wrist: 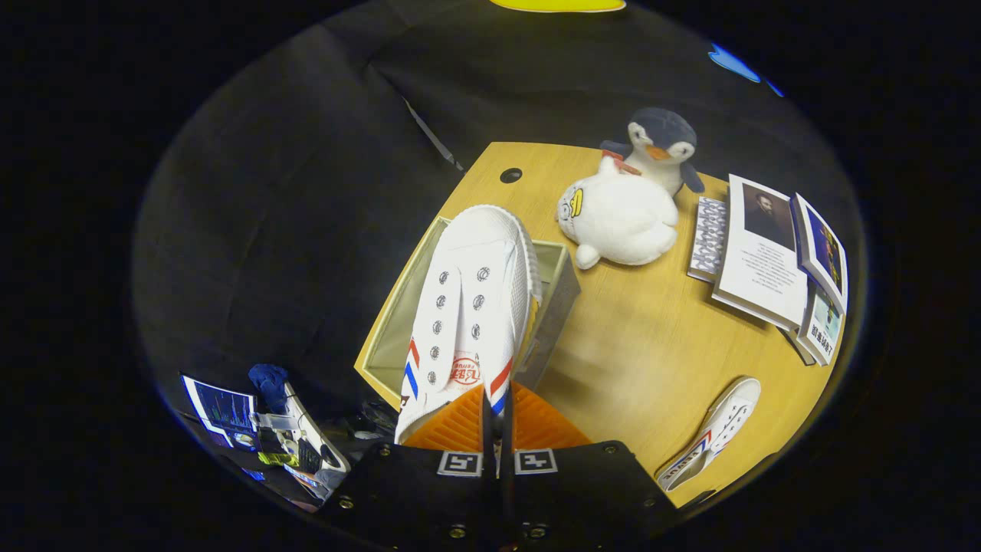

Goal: Open the storage box then place both shoes into the box .Put the left shoe in first, then the right shoe, with the right side of both shoes facing outward in a uniform manner.

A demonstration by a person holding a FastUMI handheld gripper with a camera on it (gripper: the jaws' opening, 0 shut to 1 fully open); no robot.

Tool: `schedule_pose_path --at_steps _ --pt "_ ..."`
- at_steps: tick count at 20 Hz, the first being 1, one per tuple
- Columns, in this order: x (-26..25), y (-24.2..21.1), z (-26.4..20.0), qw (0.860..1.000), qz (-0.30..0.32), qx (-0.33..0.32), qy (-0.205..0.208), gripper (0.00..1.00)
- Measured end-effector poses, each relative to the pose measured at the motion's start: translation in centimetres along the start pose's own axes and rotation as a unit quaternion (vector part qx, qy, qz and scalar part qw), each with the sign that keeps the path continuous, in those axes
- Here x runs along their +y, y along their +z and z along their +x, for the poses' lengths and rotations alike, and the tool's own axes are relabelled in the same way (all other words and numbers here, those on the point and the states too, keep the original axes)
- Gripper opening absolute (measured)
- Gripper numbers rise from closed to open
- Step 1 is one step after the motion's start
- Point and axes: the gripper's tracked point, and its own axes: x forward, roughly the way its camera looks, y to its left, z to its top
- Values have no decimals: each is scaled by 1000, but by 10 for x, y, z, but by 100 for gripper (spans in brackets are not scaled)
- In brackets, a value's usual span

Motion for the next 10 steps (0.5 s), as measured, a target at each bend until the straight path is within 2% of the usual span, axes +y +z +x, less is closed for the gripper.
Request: schedule_pose_path --at_steps 3,10 --pt "19 4 25 1000 -12 18 3 1" --pt "33 13 71 998 -30 45 -25 1"
